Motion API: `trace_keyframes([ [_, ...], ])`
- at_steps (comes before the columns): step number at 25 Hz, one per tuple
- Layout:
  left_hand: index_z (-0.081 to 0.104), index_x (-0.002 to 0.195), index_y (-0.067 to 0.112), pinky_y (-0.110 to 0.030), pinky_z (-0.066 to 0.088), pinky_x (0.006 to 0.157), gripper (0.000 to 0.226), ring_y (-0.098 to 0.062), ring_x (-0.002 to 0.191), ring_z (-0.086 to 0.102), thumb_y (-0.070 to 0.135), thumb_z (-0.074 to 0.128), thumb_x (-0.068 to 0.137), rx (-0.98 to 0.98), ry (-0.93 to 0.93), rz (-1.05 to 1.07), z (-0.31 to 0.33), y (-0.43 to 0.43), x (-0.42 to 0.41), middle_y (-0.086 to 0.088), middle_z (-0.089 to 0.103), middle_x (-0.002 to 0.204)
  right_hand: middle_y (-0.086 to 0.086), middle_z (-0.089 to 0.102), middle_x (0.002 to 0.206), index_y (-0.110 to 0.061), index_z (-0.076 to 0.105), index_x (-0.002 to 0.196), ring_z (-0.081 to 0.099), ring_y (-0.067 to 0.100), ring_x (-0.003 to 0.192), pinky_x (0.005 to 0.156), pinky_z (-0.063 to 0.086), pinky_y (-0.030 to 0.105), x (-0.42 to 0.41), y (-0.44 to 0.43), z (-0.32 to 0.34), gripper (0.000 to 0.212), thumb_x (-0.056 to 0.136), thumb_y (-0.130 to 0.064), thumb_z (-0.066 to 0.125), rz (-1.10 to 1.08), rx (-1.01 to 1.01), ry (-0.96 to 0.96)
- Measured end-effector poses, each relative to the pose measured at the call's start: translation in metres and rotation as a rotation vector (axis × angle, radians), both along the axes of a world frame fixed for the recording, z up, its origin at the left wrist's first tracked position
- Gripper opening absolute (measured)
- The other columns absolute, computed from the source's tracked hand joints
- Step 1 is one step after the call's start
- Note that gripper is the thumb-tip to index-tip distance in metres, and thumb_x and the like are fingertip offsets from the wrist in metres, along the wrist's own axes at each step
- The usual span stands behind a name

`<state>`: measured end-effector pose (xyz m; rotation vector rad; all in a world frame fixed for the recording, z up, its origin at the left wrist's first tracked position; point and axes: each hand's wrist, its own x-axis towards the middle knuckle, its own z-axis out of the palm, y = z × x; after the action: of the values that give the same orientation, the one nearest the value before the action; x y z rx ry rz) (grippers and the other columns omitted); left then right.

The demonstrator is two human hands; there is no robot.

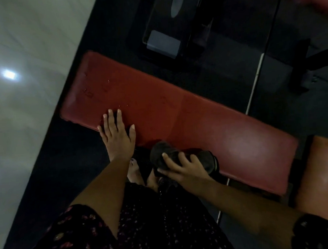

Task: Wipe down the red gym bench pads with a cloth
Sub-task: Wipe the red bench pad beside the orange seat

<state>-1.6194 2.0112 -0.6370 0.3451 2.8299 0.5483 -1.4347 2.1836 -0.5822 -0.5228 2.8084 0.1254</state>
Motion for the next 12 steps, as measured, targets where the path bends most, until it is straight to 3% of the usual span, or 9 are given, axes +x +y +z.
trace_keyframes([
  [3,0.017,0.156,0.014,-0.052,-0.001,0.119,0.067,-0.031,0.150,0.003,0.049,0.031,0.100,0.002,-0.031,-0.008,0.003,-0.003,-0.003,-0.012,0.009,0.163,0.007,0.029,0.150,-0.041,0.047,0.139,0.045,0.037,0.102,0.063,0.045,0.039,-0.026,0.009,0.003,0.060,0.082,-0.033,0.062,0.018,0.030,0.037],
  [6,0.016,0.155,0.015,-0.051,-0.003,0.119,0.068,-0.032,0.150,0.003,0.051,0.032,0.100,-0.003,-0.018,0.023,0.006,-0.001,-0.003,-0.013,0.009,0.163,0.009,0.035,0.151,-0.049,0.043,0.138,0.052,0.039,0.099,0.065,0.048,0.042,-0.071,0.055,0.018,0.073,0.075,-0.024,0.071,-0.277,0.048,0.035],
  [9,0.010,0.156,0.016,-0.048,-0.008,0.117,0.072,-0.030,0.150,0.002,0.055,0.029,0.098,-0.004,-0.032,0.142,0.008,0.003,-0.002,-0.013,0.004,0.163,0.006,0.014,0.160,-0.056,0.021,0.145,0.042,0.039,0.116,0.085,0.044,0.048,-0.117,0.110,0.032,0.075,0.088,-0.019,0.055,-0.575,0.132,-0.090],
  [12,0.007,0.156,0.012,-0.050,-0.002,0.120,0.076,-0.031,0.150,-0.001,0.057,0.028,0.098,0.096,-0.084,0.252,0.009,0.009,-0.001,-0.015,-0.001,0.163,0.004,0.008,0.161,-0.056,0.014,0.146,0.036,0.038,0.124,0.091,0.044,0.051,-0.155,0.135,0.040,0.072,0.093,-0.020,0.048,-0.748,0.108,-0.231],
])
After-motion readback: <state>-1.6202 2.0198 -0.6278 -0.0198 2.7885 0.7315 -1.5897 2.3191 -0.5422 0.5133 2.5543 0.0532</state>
